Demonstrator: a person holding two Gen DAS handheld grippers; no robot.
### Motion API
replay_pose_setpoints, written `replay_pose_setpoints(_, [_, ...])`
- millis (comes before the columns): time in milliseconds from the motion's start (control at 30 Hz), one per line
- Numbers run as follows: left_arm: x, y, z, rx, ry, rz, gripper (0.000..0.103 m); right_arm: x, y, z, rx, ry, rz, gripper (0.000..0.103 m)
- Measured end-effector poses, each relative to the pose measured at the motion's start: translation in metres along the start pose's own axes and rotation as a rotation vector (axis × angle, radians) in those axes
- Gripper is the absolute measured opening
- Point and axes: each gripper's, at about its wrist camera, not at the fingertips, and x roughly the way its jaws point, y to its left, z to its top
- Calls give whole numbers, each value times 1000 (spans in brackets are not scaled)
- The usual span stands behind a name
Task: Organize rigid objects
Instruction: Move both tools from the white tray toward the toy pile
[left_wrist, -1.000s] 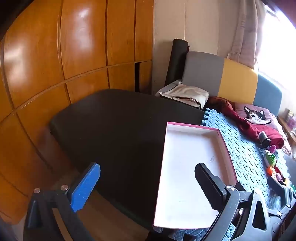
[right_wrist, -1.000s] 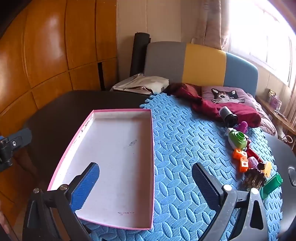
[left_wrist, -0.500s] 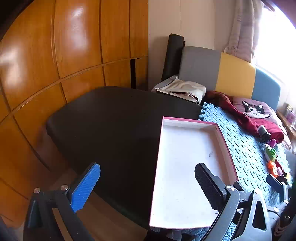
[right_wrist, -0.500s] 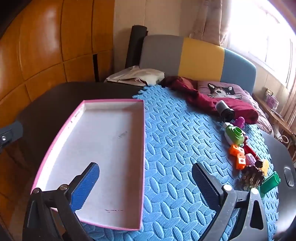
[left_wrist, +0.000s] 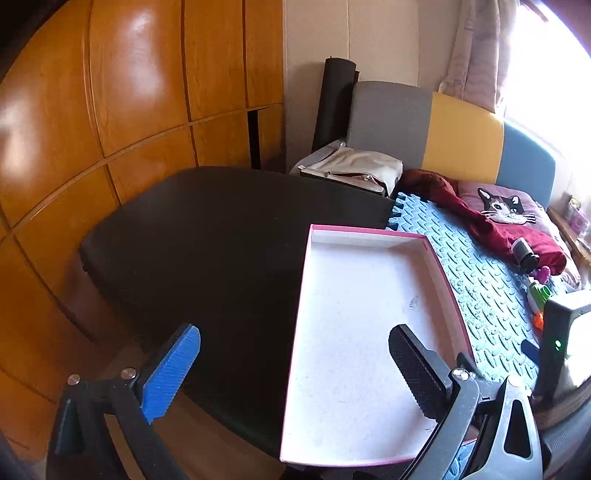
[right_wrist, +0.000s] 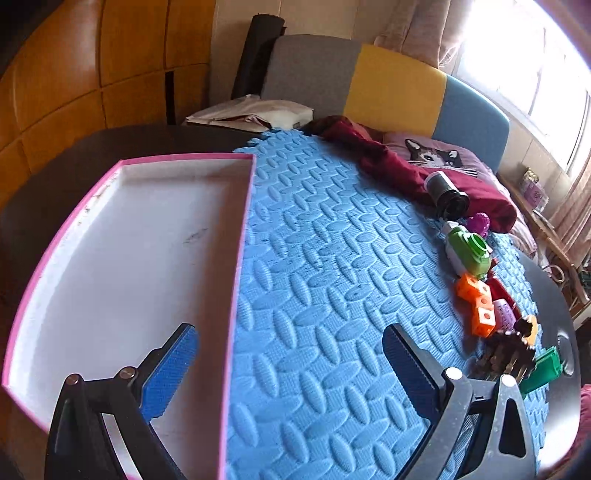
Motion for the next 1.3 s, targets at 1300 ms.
replay_pose_setpoints(1300, [-12,-34,-6,69,4,-126,103,-76,-50,-7,81,-170,122,99])
